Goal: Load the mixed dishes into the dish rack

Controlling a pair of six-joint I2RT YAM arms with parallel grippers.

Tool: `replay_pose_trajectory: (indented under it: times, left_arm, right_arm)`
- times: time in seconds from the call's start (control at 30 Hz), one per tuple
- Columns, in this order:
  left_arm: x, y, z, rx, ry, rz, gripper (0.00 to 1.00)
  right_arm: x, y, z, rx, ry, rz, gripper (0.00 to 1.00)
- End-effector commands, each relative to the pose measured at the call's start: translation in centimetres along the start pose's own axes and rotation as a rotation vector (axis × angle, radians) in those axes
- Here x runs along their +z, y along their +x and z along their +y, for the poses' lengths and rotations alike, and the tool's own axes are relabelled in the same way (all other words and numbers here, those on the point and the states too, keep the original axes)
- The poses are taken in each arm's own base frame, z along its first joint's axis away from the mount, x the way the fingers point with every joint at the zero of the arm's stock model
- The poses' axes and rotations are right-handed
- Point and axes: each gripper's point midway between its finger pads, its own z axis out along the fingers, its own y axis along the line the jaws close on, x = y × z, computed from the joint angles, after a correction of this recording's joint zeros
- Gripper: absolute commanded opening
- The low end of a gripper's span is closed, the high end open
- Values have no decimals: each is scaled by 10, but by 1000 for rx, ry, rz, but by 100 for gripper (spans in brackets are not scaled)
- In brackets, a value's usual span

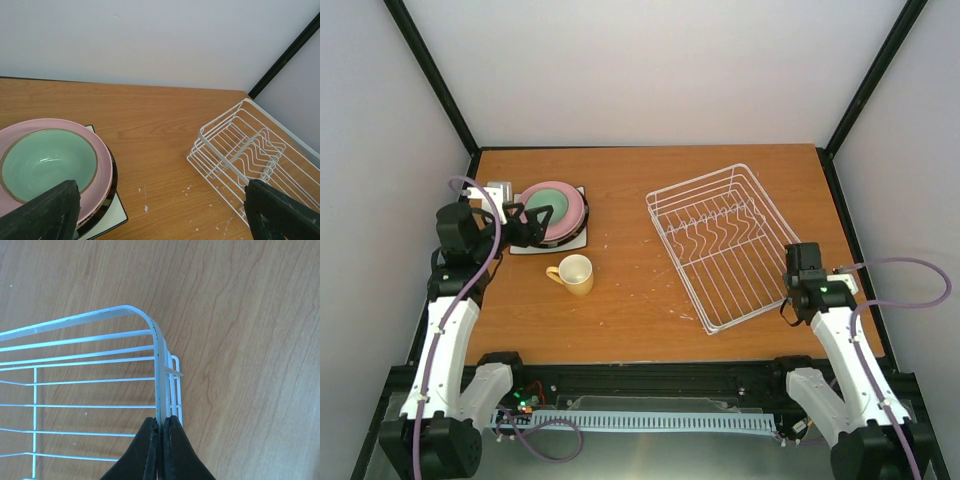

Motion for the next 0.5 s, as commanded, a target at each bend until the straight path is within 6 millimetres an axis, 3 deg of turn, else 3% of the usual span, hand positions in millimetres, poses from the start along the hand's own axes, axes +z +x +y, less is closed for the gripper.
replay_pose_trajectory:
  times: [0.0, 0.23, 0.47]
  left_arm:
    - [3, -5, -3, 42, 2, -18, 90]
    - [8, -3, -3, 53, -2, -4, 90]
    - [7, 0, -7, 69, -9, 4, 90]
  right_arm:
    - [2, 8, 5, 176, 9, -49, 3]
    - [0, 42, 43, 194, -14, -30, 3]
    - [-5, 67, 66, 188, -29, -19, 3]
